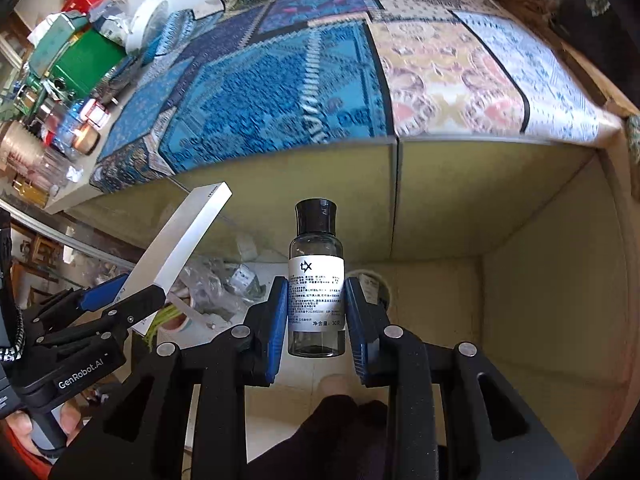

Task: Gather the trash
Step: 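Carry the white box strip and small bottle down toward the floor bin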

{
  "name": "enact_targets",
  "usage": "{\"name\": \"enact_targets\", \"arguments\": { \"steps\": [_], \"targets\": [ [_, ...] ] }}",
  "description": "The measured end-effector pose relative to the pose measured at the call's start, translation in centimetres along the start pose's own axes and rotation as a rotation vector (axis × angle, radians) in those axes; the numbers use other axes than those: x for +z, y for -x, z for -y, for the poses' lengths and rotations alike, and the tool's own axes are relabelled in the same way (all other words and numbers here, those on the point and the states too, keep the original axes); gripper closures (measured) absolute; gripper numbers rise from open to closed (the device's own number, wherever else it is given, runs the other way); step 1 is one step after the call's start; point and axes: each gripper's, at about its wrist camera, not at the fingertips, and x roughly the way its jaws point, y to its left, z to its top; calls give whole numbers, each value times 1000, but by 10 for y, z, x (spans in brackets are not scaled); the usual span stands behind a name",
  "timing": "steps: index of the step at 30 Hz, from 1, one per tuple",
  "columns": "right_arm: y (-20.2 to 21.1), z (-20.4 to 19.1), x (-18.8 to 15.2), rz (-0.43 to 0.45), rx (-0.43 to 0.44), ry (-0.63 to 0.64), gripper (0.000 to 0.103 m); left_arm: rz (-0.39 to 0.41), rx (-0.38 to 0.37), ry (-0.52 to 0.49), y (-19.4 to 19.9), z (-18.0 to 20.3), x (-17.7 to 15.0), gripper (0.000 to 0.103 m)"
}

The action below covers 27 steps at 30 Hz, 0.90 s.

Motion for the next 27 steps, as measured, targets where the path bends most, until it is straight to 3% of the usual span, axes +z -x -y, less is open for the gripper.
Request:
{"name": "enact_targets", "arguments": {
  "steps": [6,12,20,27],
  "targets": [
    [-61,51,-29,-93,-32,-60,77,-120,3,-3,-89,14,-23,53],
    [-155,97,-58,-183,-34,-81,77,-232,-1,19,-200,18,-49,53],
    [-314,128,-95,-275,12,-69,77,-314,-20,21,-364,14,-80,53],
    [-425,144,-101,-291,22,-59,77,-364,-52,46,-482,1,-94,53]
  ]
}}
